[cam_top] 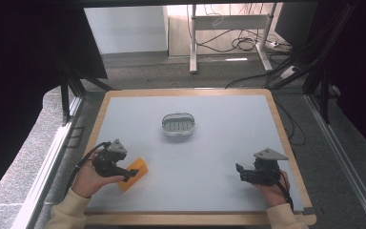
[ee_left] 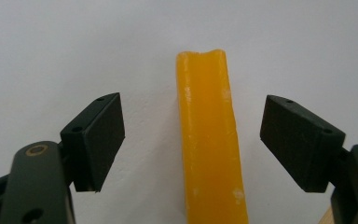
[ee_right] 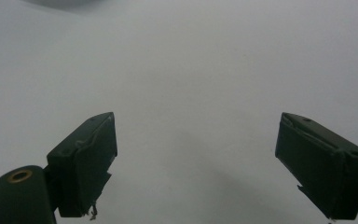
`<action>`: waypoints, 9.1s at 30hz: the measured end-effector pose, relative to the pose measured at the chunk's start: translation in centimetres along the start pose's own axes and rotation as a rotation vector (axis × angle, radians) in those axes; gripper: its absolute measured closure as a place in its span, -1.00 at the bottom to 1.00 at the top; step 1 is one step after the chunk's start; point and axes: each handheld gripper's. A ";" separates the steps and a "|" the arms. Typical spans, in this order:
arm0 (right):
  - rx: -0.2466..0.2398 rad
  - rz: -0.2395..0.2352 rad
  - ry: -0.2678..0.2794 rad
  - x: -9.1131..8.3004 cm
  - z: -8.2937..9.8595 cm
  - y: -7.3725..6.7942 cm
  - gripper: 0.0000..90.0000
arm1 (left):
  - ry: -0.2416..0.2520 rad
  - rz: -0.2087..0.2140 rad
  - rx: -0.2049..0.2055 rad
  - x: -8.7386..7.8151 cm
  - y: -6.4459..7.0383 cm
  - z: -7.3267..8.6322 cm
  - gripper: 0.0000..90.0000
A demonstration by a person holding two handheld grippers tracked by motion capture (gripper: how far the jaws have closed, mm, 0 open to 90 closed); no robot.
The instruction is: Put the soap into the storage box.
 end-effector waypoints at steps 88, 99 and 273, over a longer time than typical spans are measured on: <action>0.017 -0.006 0.032 -0.5 0.0 0.3 -0.69 | 0.000 -0.009 0.002 0.8 1.4 -1.8 0.38; 0.012 -0.010 0.063 -0.8 -0.1 0.3 -0.69 | 0.037 0.001 0.030 0.7 1.4 -3.8 0.38; -0.010 0.026 0.034 -0.6 0.4 0.6 -0.67 | 0.006 0.185 0.405 10.8 -3.1 -17.5 0.38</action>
Point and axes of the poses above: each handheld gripper's, and its own axes: x roughly forward along the jaws, z roughly out of its underside, y roughly to its right, and after that the axes turned 13 degrees about y, right-handed
